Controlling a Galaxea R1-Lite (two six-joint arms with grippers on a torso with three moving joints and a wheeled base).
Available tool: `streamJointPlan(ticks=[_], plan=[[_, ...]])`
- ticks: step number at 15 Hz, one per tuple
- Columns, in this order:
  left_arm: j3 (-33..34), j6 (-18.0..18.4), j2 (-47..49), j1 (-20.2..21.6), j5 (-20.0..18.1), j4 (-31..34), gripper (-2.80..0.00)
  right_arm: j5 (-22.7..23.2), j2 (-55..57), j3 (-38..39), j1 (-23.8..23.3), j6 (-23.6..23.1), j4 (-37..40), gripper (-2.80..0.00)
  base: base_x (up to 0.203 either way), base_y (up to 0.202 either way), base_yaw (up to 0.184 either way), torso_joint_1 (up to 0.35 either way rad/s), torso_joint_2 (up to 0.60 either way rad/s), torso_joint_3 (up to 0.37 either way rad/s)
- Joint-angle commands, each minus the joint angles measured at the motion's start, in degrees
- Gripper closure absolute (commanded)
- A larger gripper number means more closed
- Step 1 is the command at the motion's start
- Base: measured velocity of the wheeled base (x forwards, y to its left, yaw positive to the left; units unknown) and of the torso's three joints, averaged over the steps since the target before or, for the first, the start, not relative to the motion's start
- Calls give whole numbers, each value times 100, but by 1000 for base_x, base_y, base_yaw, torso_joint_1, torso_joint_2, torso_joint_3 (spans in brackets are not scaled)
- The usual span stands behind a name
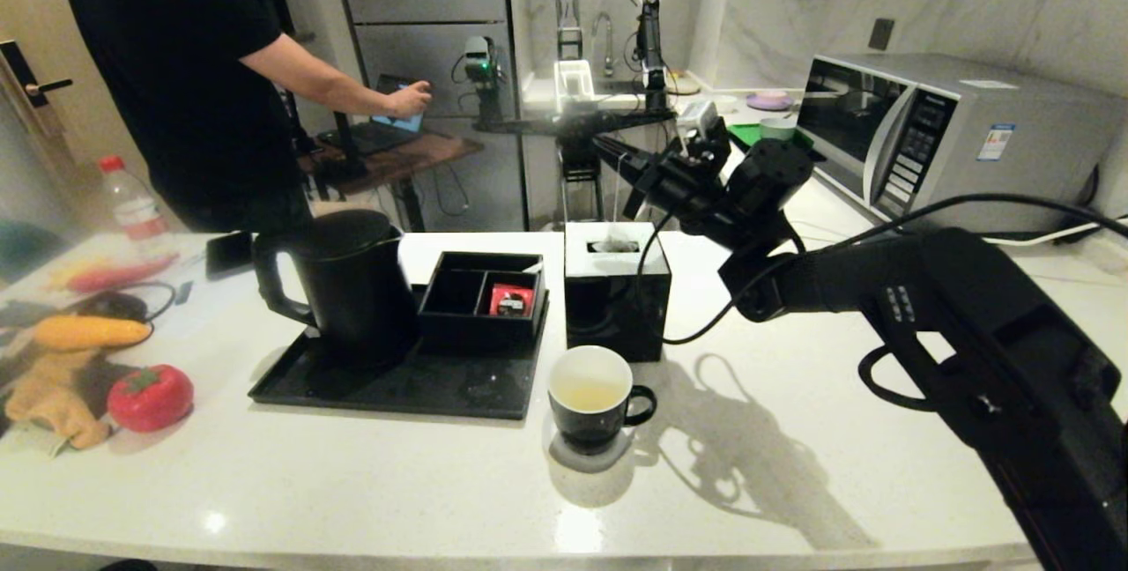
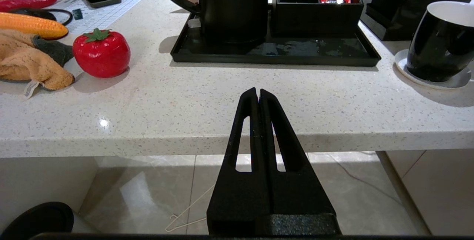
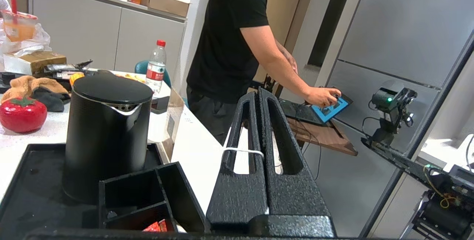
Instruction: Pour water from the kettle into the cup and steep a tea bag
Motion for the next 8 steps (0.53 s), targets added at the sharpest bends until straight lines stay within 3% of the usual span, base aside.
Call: streamJointPlan(ticks=[1,7,8], plan=[[0,-5,-2,3,-2,0,0,16,-77,173,12,7,-75,0,0,0,0,0,0,0],[0,-5,-2,-6,-2,0,0,-19,-68,173,3,-1,-22,0,0,0,0,0,0,0],[0,-5,-2,3,-2,0,0,-19,-68,173,3,-1,-22,-280,0,0,0,0,0,0]])
